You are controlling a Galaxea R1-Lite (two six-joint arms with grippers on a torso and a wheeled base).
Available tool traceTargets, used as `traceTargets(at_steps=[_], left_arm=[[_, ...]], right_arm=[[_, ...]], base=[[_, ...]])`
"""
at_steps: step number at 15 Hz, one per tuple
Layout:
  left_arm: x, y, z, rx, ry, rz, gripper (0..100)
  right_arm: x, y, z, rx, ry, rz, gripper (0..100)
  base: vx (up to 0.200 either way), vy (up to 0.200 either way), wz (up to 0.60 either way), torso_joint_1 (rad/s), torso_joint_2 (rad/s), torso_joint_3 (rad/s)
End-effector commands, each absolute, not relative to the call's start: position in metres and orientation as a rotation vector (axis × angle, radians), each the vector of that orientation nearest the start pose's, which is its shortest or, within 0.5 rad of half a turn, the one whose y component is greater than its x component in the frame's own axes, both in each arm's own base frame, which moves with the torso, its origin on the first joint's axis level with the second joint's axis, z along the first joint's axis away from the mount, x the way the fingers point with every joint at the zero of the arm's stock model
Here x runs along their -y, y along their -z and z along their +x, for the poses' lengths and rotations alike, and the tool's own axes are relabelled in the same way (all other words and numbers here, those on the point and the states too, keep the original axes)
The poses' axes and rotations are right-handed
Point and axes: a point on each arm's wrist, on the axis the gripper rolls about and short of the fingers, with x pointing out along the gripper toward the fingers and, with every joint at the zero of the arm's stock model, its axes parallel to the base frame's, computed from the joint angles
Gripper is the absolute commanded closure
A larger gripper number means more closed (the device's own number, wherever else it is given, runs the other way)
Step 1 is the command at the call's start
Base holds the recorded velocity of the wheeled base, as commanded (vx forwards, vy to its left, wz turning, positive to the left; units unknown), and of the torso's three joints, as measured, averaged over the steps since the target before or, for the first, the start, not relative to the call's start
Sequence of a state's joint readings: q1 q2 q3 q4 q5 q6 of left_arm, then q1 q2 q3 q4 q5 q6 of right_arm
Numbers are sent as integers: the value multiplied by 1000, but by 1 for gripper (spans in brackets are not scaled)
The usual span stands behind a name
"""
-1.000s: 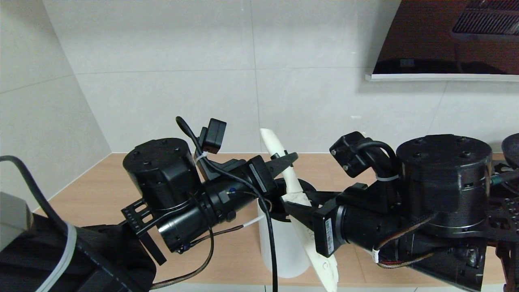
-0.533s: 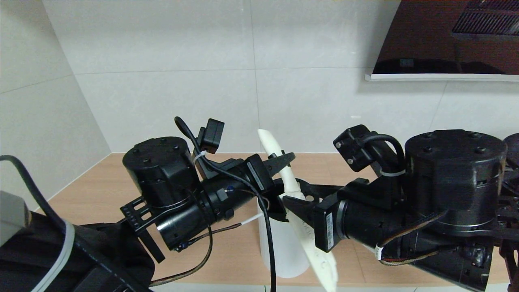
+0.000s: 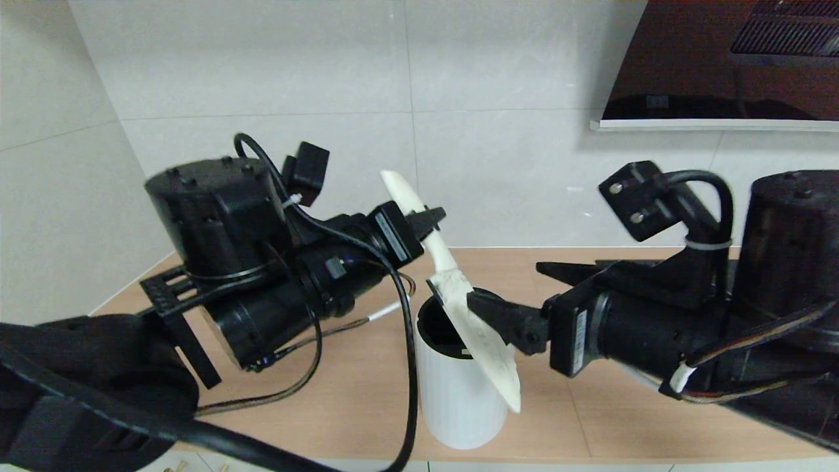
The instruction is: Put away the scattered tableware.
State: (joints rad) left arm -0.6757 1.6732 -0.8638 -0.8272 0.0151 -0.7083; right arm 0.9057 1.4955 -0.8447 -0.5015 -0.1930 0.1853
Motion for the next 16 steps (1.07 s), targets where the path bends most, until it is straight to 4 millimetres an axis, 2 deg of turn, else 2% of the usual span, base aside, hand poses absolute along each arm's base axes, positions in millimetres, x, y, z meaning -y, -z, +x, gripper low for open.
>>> traceTargets(at_steps=[1, 3, 4, 6, 9, 11, 13, 16], left_arm=[[178, -279, 230, -55, 575, -669, 100], [175, -295, 229, 7, 523, -580, 100], [175, -295, 231, 29, 508, -496, 100], [175, -280, 237, 16, 439, -397, 100], [183, -278, 240, 36, 339, -376, 100], [196, -268, 248, 40, 263, -340, 100], [210, -257, 252, 61, 285, -344, 100], [215, -241, 257, 43, 279, -285, 100]], right_arm=[[-172, -265, 163, -98, -639, 145, 0], [-159, -271, 167, -68, -592, 149, 0], [-155, -272, 168, -61, -583, 151, 0], [-154, -271, 170, -66, -571, 148, 0], [-154, -269, 175, -73, -556, 143, 0], [-155, -268, 176, -76, -556, 142, 0], [-155, -267, 177, -80, -554, 140, 0], [-156, -265, 179, -88, -552, 136, 0]], base=[[0, 0, 0, 0, 0, 0], [0, 0, 0, 0, 0, 0], [0, 0, 0, 0, 0, 0], [0, 0, 0, 0, 0, 0], [0, 0, 0, 0, 0, 0], [0, 0, 0, 0, 0, 0], [0, 0, 0, 0, 0, 0], [0, 0, 0, 0, 0, 0]])
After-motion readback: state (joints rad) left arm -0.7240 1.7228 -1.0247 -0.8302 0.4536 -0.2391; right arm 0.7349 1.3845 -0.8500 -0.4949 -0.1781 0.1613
